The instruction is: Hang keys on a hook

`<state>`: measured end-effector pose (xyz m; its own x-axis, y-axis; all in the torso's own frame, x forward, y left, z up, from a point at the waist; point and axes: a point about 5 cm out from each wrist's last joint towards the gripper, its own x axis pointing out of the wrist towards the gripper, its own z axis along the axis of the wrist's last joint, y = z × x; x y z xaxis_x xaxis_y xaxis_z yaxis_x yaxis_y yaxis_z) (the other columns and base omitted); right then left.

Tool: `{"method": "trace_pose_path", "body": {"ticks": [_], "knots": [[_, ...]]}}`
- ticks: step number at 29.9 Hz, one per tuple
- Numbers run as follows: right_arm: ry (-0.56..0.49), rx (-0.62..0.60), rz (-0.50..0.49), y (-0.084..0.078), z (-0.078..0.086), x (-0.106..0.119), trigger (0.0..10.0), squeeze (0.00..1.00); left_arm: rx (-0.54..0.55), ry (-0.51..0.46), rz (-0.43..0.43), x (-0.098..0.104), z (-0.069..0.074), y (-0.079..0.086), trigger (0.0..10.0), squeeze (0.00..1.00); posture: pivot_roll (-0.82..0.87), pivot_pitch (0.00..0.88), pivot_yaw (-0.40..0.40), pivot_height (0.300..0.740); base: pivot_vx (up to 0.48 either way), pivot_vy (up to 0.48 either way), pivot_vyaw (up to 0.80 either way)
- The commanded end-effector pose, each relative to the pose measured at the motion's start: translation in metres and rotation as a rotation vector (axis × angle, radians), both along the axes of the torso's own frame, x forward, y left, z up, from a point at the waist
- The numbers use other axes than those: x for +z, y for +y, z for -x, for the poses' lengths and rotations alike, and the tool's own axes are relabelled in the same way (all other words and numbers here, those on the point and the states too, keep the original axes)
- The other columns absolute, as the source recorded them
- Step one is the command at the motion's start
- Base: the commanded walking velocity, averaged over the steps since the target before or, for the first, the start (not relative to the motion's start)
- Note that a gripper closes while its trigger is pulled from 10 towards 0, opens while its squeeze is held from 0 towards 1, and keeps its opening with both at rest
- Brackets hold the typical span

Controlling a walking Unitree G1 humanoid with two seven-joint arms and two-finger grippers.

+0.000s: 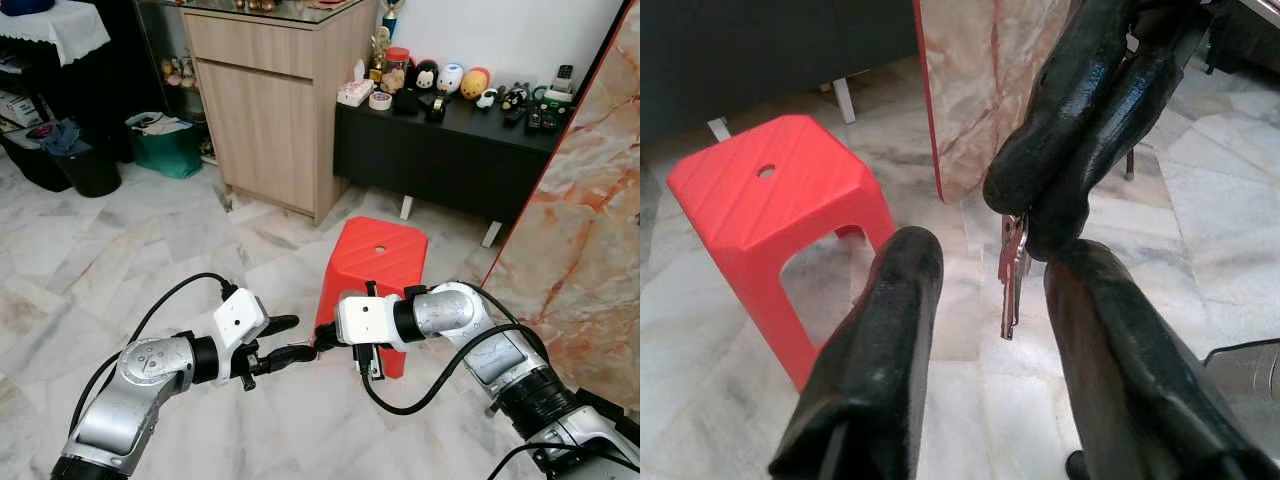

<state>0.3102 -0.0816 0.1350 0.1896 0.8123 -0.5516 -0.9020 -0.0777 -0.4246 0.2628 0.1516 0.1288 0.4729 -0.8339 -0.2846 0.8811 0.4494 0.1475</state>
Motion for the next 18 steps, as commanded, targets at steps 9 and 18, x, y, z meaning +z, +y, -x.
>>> {"method": "trace_pose_path", "body": {"ticks": [9,18], "knots": [[-0.016,-0.001,-0.008,0.0047,0.0,0.0039,10.0,0.0,-0.022,0.024,-0.024,0.0009,-0.0013,0.0016,0.0,0.0,0.06,0.0,-0.045,0.74,0.0,0.0,0.0],[-0.021,0.006,-0.017,0.0093,0.0007,0.0057,10.0,0.0,-0.02,0.039,-0.024,-0.001,-0.0007,0.003,0.0,0.0,0.07,0.002,-0.044,0.74,0.0,0.0,0.0]]}}
